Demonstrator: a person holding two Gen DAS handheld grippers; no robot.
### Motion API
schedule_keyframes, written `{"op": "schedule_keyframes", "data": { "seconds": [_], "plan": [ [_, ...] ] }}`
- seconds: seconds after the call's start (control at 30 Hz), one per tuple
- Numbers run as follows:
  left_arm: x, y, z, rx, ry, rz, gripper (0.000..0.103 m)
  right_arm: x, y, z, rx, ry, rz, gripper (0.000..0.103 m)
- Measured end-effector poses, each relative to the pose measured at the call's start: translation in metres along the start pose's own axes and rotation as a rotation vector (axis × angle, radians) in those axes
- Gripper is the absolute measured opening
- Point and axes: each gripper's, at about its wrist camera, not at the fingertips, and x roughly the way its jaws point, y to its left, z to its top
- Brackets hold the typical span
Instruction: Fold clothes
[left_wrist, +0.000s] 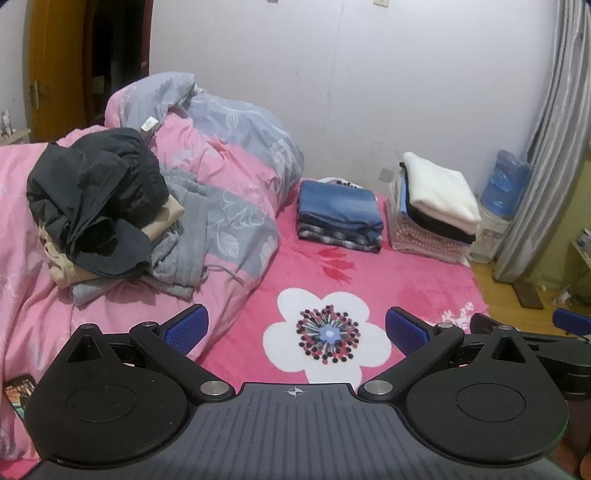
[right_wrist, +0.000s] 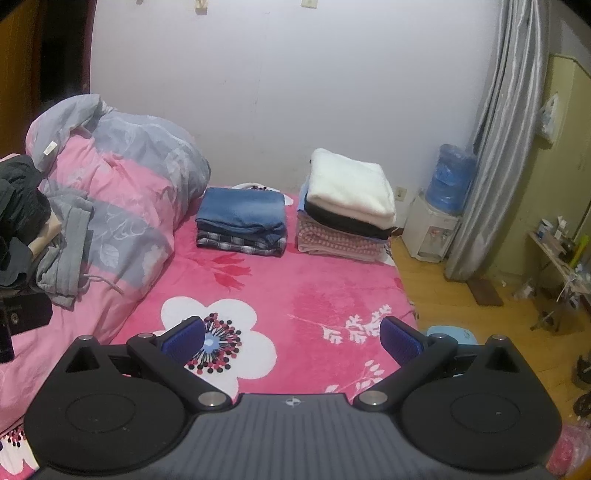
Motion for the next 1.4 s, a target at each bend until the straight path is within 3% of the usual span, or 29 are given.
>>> {"op": "schedule_keyframes", "data": {
  "seconds": [0.2, 1.4],
  "plan": [
    [0.003, 0.004, 0.000, -0.028, 0.028, -0.030, 0.103, -0.001, 0.005, -0.001, -0.024, 0.007, -0.009, 0.103],
    [0.016, -0.013, -0.009, 0.041, 0.071, 0.008, 0.103, 0.010, 0.001, -0.010, -0.009, 0.075, -0.013, 0.103]
  ]
}}
